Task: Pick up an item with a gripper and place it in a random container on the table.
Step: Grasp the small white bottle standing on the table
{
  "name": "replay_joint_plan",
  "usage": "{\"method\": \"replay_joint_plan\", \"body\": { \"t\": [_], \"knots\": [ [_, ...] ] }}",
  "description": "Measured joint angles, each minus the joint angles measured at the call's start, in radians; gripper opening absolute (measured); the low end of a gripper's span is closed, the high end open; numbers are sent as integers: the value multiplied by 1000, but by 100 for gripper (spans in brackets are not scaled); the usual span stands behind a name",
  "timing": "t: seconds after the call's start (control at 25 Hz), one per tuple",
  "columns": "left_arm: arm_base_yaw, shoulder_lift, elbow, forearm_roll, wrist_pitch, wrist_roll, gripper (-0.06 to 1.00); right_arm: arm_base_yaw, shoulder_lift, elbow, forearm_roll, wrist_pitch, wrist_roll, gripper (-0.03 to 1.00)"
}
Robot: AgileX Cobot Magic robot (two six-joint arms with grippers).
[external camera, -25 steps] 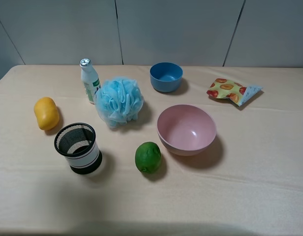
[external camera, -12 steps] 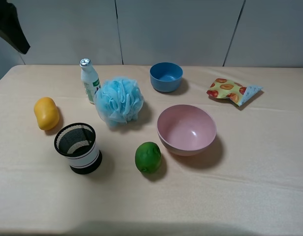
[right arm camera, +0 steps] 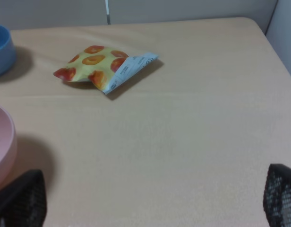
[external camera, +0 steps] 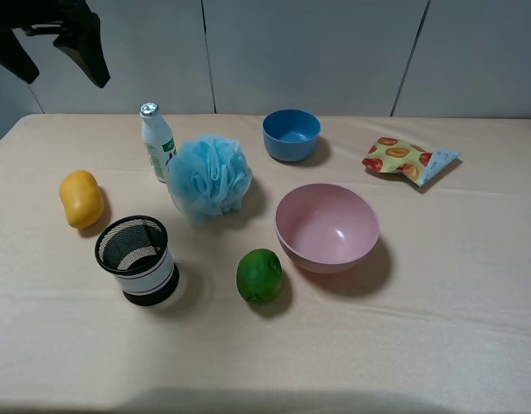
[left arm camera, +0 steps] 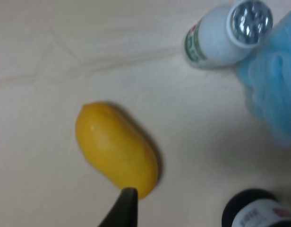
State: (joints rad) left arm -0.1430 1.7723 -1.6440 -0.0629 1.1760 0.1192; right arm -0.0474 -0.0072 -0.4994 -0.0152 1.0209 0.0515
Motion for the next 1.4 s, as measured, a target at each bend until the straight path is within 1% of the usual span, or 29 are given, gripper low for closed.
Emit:
{"method": "replay_joint_plan", "body": {
  "t": [0.24, 0.44, 0.6, 1.08, 1.4],
  "knots": [
    [-28, 114, -95, 7, 3, -1, 96, 0, 0, 0, 0, 0, 0, 69],
    [-48, 198, -171, 42, 3, -29, 95, 0, 0, 0, 0, 0, 0, 69],
    [-56, 258, -215, 47, 3, -33, 95, 0, 0, 0, 0, 0, 0, 69],
    [-68, 393, -264, 52, -2, -33, 95, 0, 0, 0, 0, 0, 0, 69],
    [-87, 440, -276, 51, -41, -30, 94, 0, 0, 0, 0, 0, 0, 69]
  ]
}}
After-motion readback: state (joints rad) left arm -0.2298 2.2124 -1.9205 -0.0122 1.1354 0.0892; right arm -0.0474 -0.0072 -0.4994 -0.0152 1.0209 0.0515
